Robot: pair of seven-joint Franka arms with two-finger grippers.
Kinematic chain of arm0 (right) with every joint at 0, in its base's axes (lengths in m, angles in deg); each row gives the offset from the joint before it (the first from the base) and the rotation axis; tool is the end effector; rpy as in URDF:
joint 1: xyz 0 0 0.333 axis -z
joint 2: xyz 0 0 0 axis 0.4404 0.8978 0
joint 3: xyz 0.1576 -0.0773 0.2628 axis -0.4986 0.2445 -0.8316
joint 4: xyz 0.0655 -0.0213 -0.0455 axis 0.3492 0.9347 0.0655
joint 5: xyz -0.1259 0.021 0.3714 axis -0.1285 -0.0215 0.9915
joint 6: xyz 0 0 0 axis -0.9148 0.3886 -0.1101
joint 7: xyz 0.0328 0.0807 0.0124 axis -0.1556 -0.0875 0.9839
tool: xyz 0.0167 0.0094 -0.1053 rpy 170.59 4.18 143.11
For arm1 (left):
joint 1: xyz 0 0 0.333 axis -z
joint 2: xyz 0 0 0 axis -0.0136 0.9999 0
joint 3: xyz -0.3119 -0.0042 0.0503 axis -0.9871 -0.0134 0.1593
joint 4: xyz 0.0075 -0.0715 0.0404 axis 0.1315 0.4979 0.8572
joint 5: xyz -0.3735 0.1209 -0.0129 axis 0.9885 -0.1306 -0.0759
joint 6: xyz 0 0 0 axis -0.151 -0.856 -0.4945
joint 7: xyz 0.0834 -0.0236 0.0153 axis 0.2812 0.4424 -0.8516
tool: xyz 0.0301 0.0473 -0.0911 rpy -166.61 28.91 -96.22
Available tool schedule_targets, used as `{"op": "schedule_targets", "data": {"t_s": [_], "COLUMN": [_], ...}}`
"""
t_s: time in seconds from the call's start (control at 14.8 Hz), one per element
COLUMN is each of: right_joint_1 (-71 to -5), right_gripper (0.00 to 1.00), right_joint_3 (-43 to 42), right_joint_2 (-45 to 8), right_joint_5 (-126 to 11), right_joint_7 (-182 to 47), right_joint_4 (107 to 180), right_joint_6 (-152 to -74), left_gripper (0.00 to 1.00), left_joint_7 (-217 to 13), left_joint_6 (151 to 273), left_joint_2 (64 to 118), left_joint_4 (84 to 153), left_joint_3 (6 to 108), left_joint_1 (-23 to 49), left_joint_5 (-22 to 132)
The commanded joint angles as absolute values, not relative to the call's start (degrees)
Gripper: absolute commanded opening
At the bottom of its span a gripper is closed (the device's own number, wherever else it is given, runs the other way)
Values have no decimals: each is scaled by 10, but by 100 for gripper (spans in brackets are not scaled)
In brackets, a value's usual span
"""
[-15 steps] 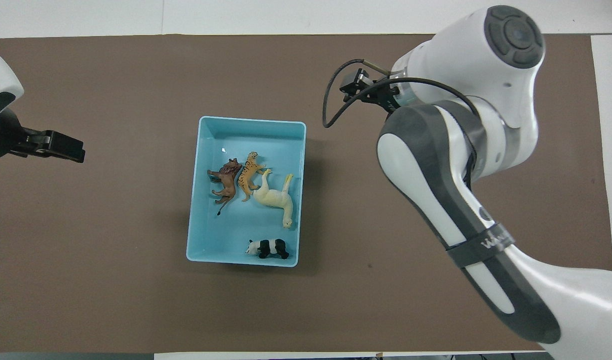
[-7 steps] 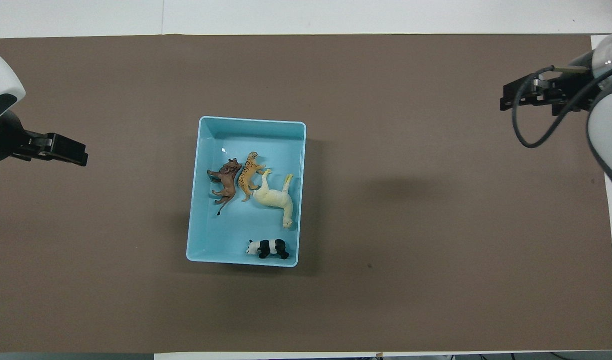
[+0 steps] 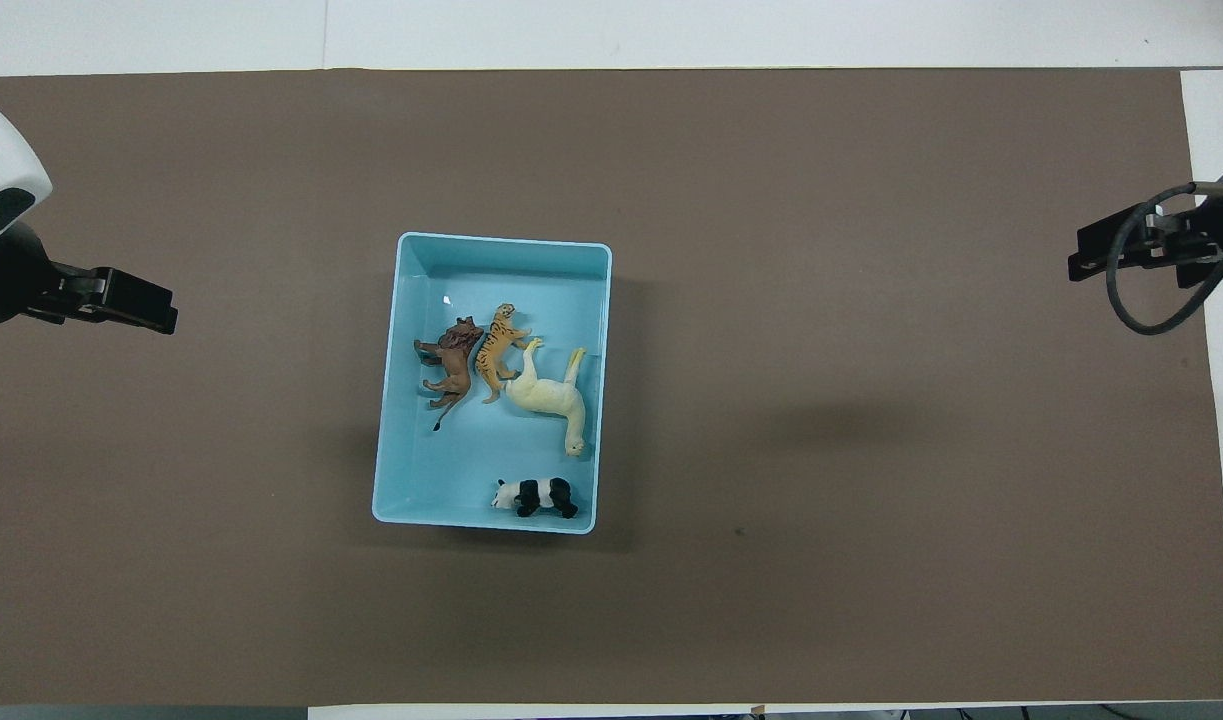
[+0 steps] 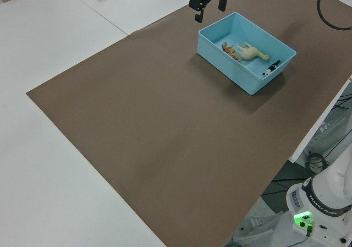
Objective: Put all toys into storage box
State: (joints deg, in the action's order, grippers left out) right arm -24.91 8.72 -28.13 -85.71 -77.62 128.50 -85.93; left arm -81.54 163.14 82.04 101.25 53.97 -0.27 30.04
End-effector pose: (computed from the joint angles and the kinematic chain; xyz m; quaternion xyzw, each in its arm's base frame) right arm 0.5815 -0.0272 0.5817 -0.9983 0.0422 0.0349 0.0179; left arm 0.5563 -0.0512 0.5984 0.9955 -0.0898 -0.0281 0.0054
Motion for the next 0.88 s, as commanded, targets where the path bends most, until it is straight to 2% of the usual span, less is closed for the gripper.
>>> {"op": "schedule_targets", "data": {"t_s": [0.0, 0.27, 0.81], "right_joint_1": [-245, -245, -245], "right_gripper": [100, 100, 100], "right_joint_3": [77, 76, 75], "right_joint_2": [-333, -349, -340], "right_joint_5": [-868, -868, -869], "right_joint_7": [-775, -780, -773], "right_joint_4": [1361, 1364, 1345], "right_joint_6": [-876, -866, -868], "left_gripper": [100, 100, 100], "left_joint_7": [-815, -815, -815], "left_joint_6": [1621, 1622, 1625], "left_joint_2": [822, 822, 822], "left_joint_4": [1004, 1004, 1006], "left_joint_3": [544, 544, 544], "left_joint_1": [2, 2, -4], "left_joint_5": [308, 308, 308]}}
